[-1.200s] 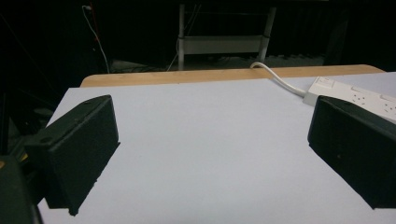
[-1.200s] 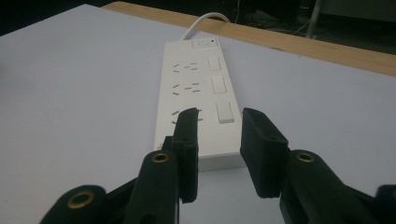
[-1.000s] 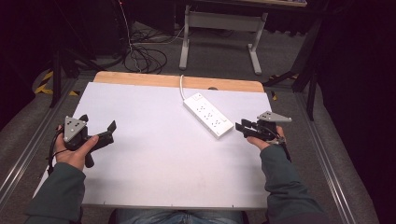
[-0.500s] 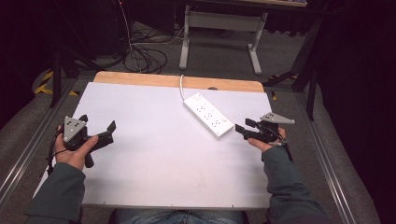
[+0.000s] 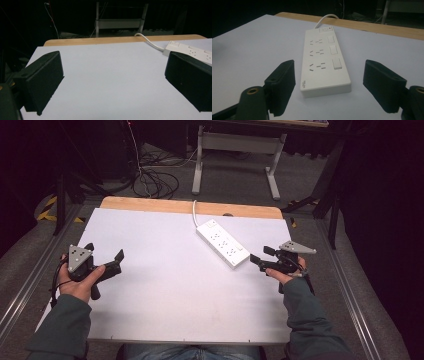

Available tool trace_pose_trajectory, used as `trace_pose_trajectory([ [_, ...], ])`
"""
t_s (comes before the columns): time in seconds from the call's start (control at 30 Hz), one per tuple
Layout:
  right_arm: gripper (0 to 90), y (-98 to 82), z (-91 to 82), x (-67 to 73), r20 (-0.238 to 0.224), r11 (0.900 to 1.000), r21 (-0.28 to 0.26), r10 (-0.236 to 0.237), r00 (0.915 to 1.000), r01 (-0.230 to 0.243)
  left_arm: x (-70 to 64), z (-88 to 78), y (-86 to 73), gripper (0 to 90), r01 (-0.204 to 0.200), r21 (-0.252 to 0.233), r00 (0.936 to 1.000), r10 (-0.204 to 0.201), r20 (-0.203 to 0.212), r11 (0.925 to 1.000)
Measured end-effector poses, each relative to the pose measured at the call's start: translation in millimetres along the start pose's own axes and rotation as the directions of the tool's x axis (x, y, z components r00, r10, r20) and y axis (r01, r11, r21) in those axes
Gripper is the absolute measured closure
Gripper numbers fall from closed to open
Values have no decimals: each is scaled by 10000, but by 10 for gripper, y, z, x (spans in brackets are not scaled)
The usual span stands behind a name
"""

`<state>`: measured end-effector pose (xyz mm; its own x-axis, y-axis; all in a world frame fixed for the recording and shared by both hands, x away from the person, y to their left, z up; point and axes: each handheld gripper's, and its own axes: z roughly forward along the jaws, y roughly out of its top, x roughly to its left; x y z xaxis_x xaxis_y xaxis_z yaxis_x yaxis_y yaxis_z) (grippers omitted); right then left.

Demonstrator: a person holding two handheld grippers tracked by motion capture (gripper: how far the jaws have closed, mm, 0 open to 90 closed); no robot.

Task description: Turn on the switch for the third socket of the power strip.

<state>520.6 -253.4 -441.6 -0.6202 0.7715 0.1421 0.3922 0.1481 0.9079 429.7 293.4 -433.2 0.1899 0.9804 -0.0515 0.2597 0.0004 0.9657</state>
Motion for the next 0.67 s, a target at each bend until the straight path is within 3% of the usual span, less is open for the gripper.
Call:
trace_pose_trajectory([
  [0.17,197,-5,-3,-11,-7,9999,40,116,9999,-116,-1,0,-1,24,-13,46,10000,12,44,10000],
  [0.33,94,-3,-7,-16,-122,9999,118,72,9999,-71,1,1,-1,24,-32,47,10000,32,34,10000],
  [0.67,44,-4,-13,-35,-150,9988,43,485,9987,-484,-1,5,-1,24,-54,53,10000,54,24,10000],
])
